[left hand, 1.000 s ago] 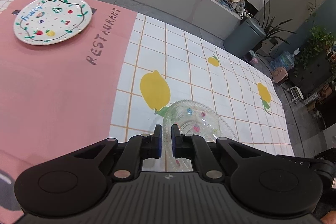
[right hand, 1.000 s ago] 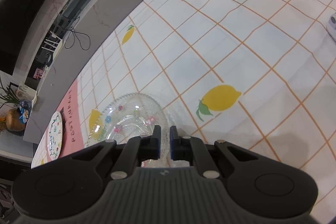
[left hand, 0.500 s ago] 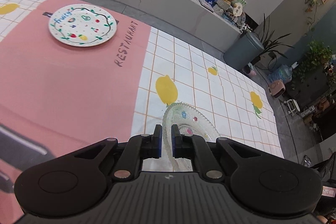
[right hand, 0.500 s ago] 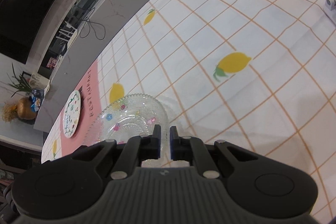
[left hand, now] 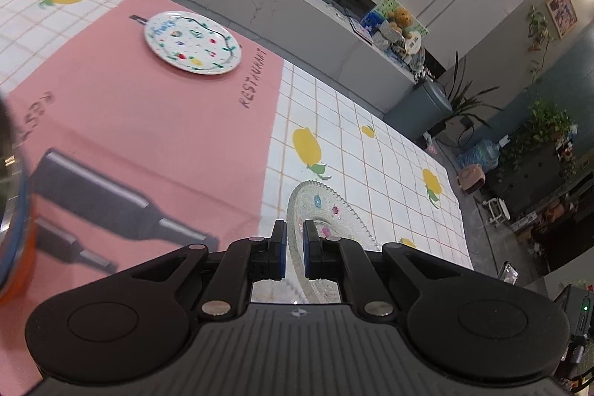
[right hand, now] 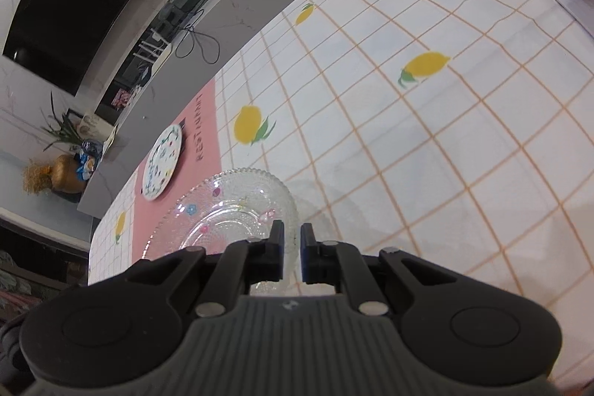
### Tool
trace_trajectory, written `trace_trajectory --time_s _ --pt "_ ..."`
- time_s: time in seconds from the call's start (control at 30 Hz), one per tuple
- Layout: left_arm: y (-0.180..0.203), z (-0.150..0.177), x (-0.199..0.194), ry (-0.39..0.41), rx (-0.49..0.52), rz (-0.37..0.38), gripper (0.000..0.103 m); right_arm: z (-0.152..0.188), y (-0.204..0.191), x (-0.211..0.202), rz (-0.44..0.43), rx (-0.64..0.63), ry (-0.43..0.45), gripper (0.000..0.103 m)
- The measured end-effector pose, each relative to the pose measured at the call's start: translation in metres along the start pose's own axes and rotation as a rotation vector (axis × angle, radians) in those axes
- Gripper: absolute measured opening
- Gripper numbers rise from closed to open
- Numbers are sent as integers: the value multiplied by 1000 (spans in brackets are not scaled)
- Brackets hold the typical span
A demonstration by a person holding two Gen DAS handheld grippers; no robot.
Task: Organize plates and bowls
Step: 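Lift the small glass bowl and carry it toward the bowl stack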
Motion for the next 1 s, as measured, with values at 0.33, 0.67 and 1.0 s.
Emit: trace_trajectory --time_s 0.33,0.67,1.0 --pt "-25 22 -39 33 -41 19 8 43 -10 -10 -32 -77 -17 8" --pt "-52 45 -44 14 -90 -15 8 69 -16 -5 -2 -133 -54 7" --pt "-60 58 -27 -17 -81 -41 8 70 -20 7 65 -189 -53 7"
Point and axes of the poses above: each gripper's, at about its wrist camera, not at the fingertips, and x roughly the way its jaws point, y to its right, z to its underside, the point moved 1 cm from there along x, roughly the way its jaws point, and after that the axes turned 8 degrees about x, right-handed, at the moved point
